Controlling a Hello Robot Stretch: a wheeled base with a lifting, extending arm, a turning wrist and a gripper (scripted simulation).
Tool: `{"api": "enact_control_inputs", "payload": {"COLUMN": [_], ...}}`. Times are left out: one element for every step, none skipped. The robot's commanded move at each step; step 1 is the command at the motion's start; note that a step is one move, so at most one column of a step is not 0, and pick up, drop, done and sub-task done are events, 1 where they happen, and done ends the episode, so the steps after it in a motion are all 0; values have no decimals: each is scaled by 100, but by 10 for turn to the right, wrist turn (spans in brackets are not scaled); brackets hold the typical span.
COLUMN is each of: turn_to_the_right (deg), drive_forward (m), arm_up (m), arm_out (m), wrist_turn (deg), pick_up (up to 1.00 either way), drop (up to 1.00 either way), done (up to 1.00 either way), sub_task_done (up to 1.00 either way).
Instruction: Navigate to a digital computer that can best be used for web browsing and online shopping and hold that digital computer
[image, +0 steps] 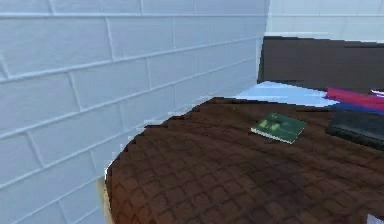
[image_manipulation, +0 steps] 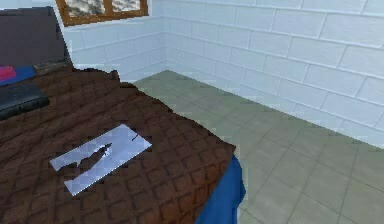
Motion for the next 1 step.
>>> {"api": "enact_control_inputs", "payload": {"turn_to_the_right": [-240], "drive_forward": [0], "arm_up": [0], "arm_out": [0], "wrist_turn": [0], "pick_up": [0], "drop": [0], "done": [0], "sub_task_done": [0]}}
